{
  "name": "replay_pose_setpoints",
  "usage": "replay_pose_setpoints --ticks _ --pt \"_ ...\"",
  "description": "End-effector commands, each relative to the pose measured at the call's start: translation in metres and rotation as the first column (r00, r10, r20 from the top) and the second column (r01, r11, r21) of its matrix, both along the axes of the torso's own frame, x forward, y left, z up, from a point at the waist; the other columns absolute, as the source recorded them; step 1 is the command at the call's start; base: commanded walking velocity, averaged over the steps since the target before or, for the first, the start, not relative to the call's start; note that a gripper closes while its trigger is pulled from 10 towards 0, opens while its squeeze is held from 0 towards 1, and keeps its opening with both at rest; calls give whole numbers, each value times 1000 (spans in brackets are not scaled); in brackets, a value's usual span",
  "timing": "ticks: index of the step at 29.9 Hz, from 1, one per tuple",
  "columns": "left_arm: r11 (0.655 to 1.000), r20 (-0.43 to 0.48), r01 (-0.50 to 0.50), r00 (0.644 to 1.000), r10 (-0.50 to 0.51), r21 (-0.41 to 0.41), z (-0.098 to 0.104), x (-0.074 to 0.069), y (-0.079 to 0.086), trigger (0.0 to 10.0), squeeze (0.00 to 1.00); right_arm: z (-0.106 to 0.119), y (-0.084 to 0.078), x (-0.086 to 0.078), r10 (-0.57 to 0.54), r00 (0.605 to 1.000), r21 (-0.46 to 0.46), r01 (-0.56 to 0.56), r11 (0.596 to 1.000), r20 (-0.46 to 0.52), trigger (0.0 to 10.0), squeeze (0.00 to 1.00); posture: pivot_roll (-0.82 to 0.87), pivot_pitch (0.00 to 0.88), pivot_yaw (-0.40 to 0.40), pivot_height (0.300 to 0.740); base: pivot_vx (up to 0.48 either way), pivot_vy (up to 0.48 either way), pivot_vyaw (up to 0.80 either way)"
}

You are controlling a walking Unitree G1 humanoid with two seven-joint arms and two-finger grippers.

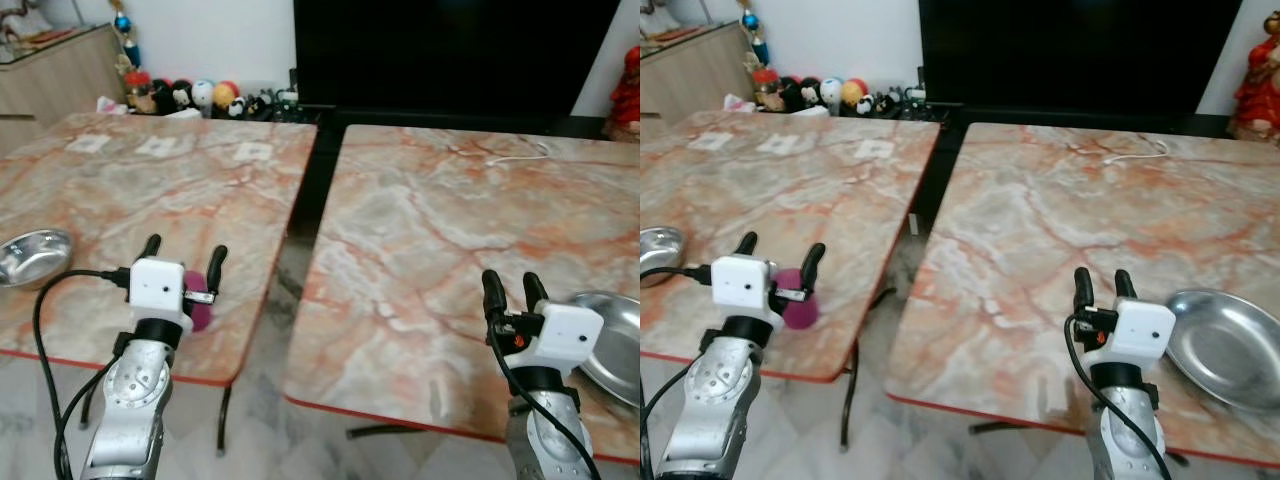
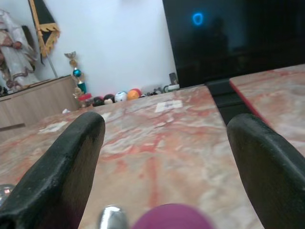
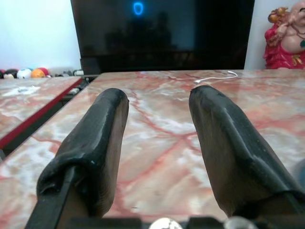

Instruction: Setting the table

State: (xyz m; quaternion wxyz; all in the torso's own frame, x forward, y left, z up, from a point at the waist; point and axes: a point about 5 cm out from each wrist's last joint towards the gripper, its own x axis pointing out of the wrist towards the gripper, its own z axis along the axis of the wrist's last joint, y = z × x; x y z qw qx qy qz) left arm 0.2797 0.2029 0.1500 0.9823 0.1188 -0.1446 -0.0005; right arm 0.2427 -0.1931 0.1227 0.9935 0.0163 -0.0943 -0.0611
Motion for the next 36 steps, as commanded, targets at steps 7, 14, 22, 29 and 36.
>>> replay_pose_setpoints --ticks 7,14,22,29,36 --pt "1000 9 4 1000 -4 -2 3 1 -3 10000 0 -3 -4 -1 -15 1000 -9 15 1000 -10 10000 0 44 0 15 740 0 480 0" --pt "1000 11 -3 1000 3 -1 3 1 -2 10000 0 -3 -4 0 -13 1000 -20 13 1000 -13 10000 0 44 0 14 740 0 480 0" --pt "1000 10 -12 1000 12 0 3 0 0 10000 0 -3 -5 -1 -14 1000 -31 14 999 -11 10000 0 42 0 11 740 0 480 0" --pt "1000 13 -15 1000 15 -1 3 0 0 10000 0 -5 -3 -3 -21 1000 -27 21 999 -22 10000 0 44 0 8 740 0 480 0" --pt "1000 11 -14 1000 14 -1 2 -1 0 10000 0 -8 -4 -5 -35 999 -24 35 999 -33 10000 0 45 0 6 740 0 480 0"
